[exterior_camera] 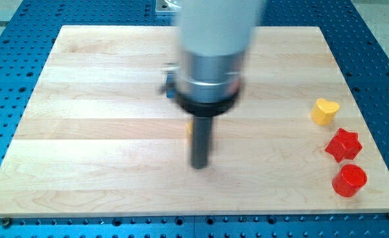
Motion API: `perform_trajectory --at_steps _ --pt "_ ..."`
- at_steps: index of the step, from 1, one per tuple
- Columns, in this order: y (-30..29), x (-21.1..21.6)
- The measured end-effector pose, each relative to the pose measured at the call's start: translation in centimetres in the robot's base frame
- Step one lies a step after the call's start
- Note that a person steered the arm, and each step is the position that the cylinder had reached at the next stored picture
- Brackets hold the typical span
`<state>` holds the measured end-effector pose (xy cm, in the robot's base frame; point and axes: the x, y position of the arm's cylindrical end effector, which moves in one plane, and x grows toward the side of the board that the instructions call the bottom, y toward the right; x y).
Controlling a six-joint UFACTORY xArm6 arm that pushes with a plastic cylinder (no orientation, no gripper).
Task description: Place the red and yellow blocks to form a vertical line of blocks
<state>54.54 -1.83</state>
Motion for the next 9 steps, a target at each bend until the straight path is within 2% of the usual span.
perform_trajectory --at_steps 1,2,3,4,5,6,9 --pt "5.2 -7.5" --pt "9.2 -10.8" --pt "9.0 -13.1" --pt "16.5 -14.8" --pt "19.3 -16.0" --pt "19.1 -19.1" --pt "23.0 -18.3"
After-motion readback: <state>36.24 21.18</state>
